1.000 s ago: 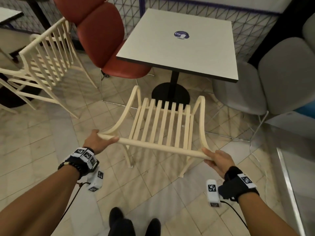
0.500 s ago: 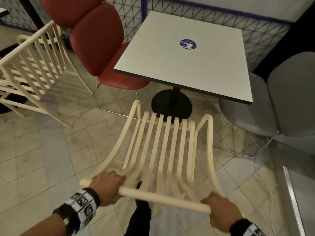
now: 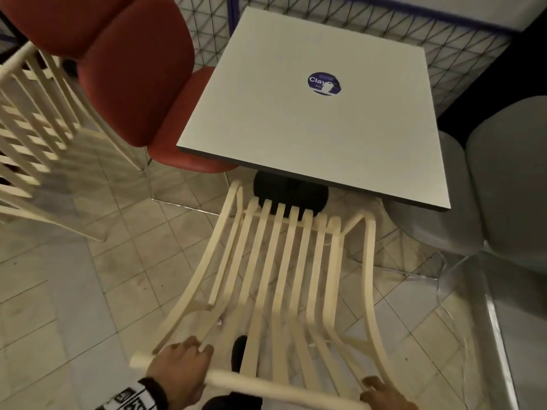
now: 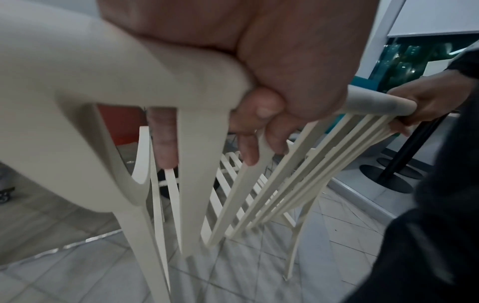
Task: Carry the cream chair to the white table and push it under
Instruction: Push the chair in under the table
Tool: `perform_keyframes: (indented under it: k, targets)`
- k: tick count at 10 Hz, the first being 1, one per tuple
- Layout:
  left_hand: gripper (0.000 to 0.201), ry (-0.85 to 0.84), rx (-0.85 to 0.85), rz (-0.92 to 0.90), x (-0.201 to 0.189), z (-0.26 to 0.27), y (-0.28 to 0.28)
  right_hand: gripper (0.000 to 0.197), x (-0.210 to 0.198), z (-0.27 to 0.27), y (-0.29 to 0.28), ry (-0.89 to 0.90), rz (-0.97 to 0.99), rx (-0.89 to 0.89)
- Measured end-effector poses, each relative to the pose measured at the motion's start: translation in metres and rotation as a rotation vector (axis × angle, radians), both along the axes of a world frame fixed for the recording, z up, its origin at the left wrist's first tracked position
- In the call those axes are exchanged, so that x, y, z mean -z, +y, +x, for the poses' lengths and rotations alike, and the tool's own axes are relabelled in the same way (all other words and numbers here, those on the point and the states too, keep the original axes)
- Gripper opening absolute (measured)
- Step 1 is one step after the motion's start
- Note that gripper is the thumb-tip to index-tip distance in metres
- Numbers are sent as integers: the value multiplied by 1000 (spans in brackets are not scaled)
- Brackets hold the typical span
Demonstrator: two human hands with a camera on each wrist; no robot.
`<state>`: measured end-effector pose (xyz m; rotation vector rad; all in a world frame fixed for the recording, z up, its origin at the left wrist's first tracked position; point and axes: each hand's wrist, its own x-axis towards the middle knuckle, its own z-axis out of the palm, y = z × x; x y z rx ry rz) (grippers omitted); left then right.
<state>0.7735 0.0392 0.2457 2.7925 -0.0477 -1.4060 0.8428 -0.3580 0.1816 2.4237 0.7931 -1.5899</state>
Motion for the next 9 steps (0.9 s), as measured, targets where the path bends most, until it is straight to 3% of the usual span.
perform_keyframes:
  k: [1,2,5,7,9]
  targets:
    - [50,-93,64,28,4,35,17,25,-54,44,55,-266,-34,132]
    - [47,-118,47,48,9,68,25,22,-70,79,64,-316,-7,177]
    - [38,-202,7,33,12,150,41,17,-75,162,85,-383,-13,181]
    - [34,-272,-23,54,14,171,39,34,-73,186,81,-412,10,190]
    - [48,-316,-134,-20,16,176,42,42,-68,194,80,-455,-12,258]
